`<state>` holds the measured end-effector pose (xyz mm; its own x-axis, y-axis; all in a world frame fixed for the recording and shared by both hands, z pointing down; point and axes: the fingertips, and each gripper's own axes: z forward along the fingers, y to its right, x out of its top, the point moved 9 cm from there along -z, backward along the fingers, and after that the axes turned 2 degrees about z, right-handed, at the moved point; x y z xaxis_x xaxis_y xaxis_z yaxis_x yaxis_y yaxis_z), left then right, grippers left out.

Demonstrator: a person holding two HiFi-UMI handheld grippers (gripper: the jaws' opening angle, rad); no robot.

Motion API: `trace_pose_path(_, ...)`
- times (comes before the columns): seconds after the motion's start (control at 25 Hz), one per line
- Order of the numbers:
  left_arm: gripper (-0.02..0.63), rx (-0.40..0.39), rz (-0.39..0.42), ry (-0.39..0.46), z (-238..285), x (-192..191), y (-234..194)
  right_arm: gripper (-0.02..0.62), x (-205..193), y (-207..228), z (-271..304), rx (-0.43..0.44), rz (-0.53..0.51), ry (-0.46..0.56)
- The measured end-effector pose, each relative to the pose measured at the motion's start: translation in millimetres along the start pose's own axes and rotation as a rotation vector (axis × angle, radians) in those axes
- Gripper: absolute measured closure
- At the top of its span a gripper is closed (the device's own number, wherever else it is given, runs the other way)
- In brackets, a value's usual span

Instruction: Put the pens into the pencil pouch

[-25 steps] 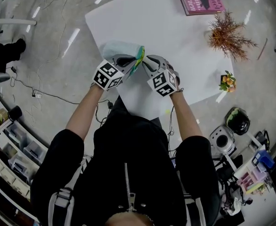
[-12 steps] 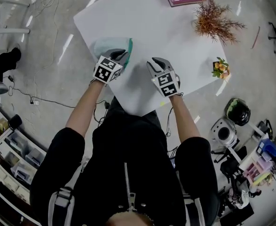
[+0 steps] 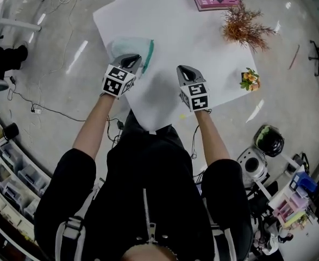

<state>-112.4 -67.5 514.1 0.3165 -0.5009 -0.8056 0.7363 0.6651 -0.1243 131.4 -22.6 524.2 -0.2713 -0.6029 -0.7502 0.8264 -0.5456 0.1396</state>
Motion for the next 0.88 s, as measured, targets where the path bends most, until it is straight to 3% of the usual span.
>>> trace_pose_path(0.6,0.574,0.171,0.036,0.178,-90,23,59,0.586,19,-16,-68,-0.026,-0.103,0.156)
trace_pose_path(0.88,0.575,0.233,-0.005,0.290,-124,31,88,0.586,35,-24,-108,-0.044,-0.097,0.275)
